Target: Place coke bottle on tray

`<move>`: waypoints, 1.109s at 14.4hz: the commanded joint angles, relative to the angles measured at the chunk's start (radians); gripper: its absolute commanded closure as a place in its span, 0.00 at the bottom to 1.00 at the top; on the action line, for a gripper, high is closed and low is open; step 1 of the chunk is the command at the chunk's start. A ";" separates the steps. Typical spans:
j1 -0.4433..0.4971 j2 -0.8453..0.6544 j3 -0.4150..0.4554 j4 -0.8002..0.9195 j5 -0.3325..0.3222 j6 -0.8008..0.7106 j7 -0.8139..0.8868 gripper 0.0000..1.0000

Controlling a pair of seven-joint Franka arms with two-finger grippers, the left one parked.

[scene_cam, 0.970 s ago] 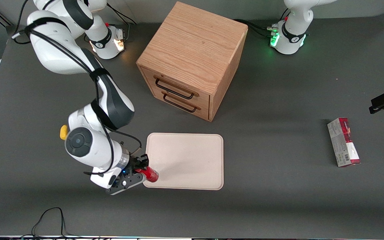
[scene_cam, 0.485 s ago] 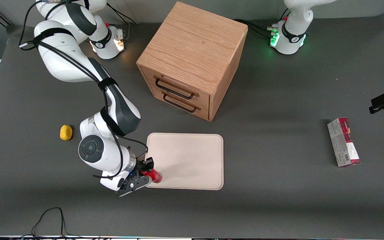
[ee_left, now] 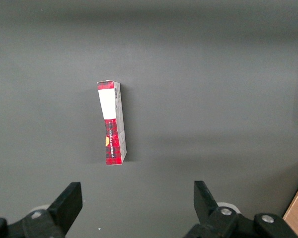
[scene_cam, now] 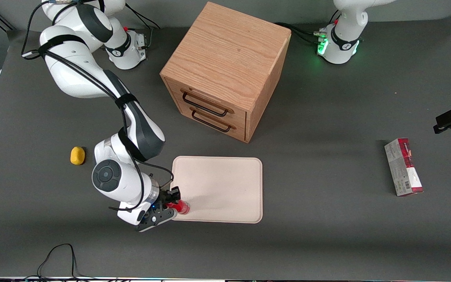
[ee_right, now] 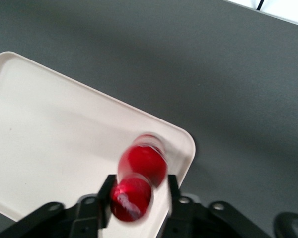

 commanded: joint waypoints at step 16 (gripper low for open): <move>-0.242 -0.861 -0.195 -0.749 0.261 -0.157 0.001 0.00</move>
